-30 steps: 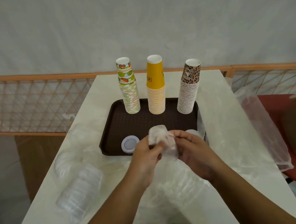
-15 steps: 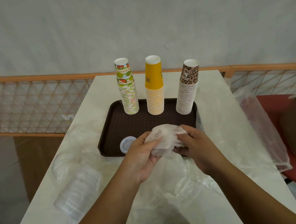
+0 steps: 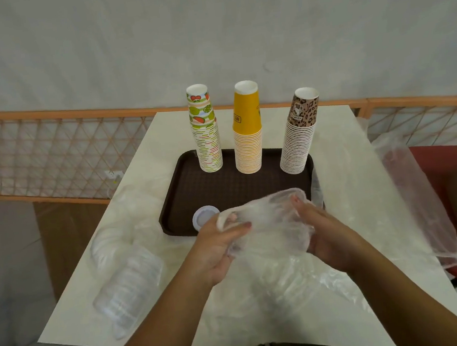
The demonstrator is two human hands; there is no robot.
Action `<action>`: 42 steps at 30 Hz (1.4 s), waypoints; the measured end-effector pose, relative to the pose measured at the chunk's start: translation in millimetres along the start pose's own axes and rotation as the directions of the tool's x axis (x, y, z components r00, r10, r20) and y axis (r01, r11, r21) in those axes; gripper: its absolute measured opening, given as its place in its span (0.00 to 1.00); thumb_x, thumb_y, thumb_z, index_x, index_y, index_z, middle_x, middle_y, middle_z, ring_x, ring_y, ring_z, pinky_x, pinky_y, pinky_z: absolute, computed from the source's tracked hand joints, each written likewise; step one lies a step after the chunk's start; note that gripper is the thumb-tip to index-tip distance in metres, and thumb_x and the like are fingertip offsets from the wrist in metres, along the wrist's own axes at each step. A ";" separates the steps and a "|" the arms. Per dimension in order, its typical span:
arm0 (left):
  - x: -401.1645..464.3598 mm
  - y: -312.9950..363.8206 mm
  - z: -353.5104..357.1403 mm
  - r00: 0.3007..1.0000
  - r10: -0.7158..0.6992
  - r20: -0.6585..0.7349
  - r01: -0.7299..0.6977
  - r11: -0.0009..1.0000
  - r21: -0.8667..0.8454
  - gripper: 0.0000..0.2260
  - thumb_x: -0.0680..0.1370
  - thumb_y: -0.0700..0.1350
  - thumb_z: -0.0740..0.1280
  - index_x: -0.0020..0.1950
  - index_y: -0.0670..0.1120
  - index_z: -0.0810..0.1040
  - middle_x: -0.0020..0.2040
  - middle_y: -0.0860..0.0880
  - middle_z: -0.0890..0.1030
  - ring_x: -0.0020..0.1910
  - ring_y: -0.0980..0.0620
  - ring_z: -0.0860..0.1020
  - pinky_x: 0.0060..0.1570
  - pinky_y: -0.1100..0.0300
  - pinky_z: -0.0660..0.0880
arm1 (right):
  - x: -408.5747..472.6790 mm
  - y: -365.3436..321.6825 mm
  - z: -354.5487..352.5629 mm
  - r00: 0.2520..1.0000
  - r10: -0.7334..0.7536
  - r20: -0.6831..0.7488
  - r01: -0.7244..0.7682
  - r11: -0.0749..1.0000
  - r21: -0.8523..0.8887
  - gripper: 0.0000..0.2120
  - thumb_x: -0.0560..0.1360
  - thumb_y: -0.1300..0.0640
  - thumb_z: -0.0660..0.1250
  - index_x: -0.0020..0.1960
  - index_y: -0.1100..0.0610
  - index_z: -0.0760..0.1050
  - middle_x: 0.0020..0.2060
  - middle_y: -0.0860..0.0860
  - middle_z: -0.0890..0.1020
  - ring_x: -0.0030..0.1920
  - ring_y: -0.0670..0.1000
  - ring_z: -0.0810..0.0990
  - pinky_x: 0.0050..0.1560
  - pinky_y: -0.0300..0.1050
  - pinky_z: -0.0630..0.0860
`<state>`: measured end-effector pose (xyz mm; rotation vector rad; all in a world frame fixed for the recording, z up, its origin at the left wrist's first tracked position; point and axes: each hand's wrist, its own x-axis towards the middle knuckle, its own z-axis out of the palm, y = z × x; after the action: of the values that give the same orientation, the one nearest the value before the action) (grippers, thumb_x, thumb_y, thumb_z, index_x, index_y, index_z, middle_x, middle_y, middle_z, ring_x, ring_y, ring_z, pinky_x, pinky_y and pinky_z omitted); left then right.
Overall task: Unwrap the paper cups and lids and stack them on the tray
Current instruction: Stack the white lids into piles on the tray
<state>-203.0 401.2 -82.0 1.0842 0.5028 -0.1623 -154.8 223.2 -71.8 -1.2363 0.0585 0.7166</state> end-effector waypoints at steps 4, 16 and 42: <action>4.1 -7.8 8.3 0.996 0.092 -0.008 -0.086 0.956 0.282 0.17 0.68 0.34 0.74 0.54 0.40 0.76 0.43 0.46 0.80 0.42 0.50 0.79 0.41 0.57 0.75 | 7.6 22.8 12.8 0.987 -0.109 0.117 0.158 0.767 -0.621 0.09 0.76 0.52 0.66 0.55 0.53 0.76 0.46 0.45 0.80 0.49 0.48 0.79 0.43 0.33 0.77; 25.8 -23.6 -52.5 0.964 0.241 -0.111 -0.024 0.495 0.869 0.04 0.77 0.37 0.64 0.49 0.45 0.75 0.47 0.47 0.79 0.43 0.52 0.75 0.41 0.62 0.71 | 14.8 28.5 -3.8 0.998 -0.020 -0.060 -0.029 0.708 -0.706 0.08 0.75 0.53 0.68 0.53 0.53 0.77 0.44 0.46 0.82 0.43 0.45 0.80 0.37 0.35 0.77; 43.7 -82.1 -63.7 0.984 0.176 -0.034 -0.073 0.563 0.823 0.18 0.78 0.35 0.61 0.66 0.49 0.74 0.57 0.50 0.68 0.52 0.55 0.71 0.47 0.76 0.68 | 45.6 108.4 -54.7 0.944 0.188 -0.273 -0.122 0.963 0.241 0.13 0.78 0.66 0.59 0.38 0.53 0.71 0.32 0.52 0.69 0.31 0.47 0.69 0.27 0.37 0.67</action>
<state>-214.7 423.6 -191.9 2.0739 0.4475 -0.2188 -158.0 212.1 -200.9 -1.1228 0.4756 0.6383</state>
